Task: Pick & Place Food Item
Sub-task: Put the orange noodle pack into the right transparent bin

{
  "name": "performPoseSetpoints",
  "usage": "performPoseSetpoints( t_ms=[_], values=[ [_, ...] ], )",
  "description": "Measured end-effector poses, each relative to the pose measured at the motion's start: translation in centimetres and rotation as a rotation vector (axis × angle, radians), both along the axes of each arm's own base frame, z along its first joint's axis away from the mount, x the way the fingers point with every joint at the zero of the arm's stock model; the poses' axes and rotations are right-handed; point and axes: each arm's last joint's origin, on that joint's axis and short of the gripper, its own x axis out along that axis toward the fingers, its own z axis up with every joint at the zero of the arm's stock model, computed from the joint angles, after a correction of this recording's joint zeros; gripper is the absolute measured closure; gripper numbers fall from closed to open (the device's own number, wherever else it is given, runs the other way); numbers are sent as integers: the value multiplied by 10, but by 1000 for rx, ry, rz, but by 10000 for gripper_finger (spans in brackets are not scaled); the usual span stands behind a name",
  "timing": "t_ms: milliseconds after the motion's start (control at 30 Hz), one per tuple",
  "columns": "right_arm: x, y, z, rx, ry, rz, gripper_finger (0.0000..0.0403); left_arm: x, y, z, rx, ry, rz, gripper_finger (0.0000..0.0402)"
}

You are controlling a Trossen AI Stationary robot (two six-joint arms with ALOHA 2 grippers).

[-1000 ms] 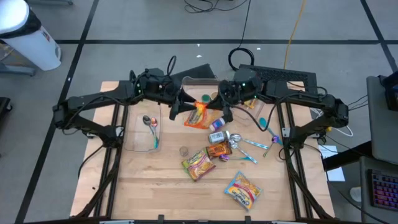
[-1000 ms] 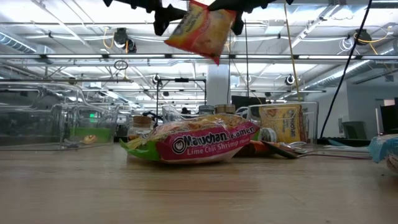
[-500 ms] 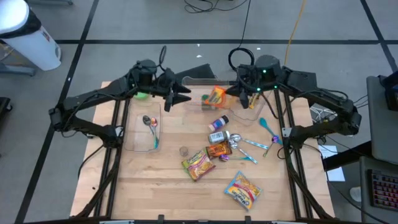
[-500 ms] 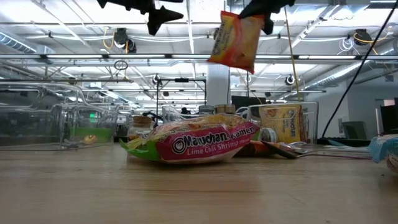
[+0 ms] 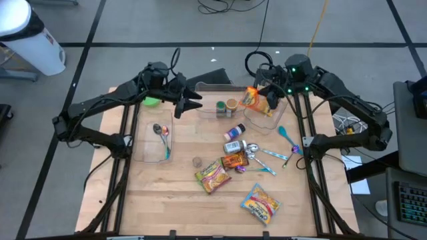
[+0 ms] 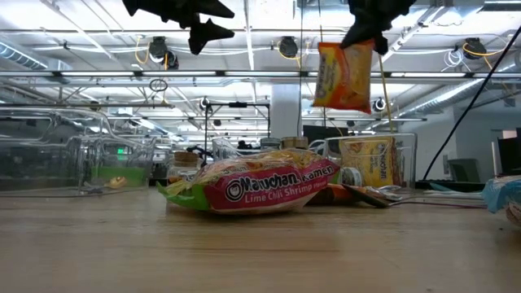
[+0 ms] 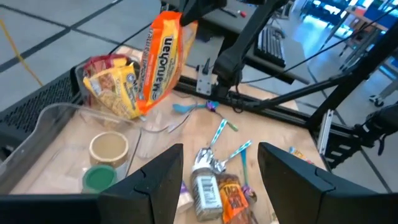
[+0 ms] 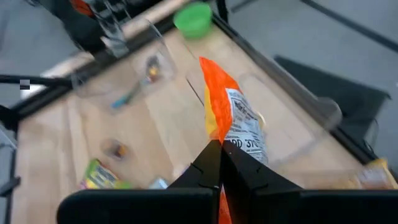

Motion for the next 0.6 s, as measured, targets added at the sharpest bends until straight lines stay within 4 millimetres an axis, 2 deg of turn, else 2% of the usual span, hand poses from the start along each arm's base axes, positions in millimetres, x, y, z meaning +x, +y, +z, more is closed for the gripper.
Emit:
performPoseSetpoints(
  t_ms=[367, 500, 600],
  values=[
    [-24, -17, -12, 15, 159, -107, 403, -2, 1, -3, -18, 33, 6, 188],
    [-27, -21, -14, 5, 170, -118, 403, -3, 0, -5, -18, 48, 3, 188],
    [-29, -23, -23, 16, 194, -120, 403, -3, 0, -5, -10, 55, -1, 188]
  ],
)
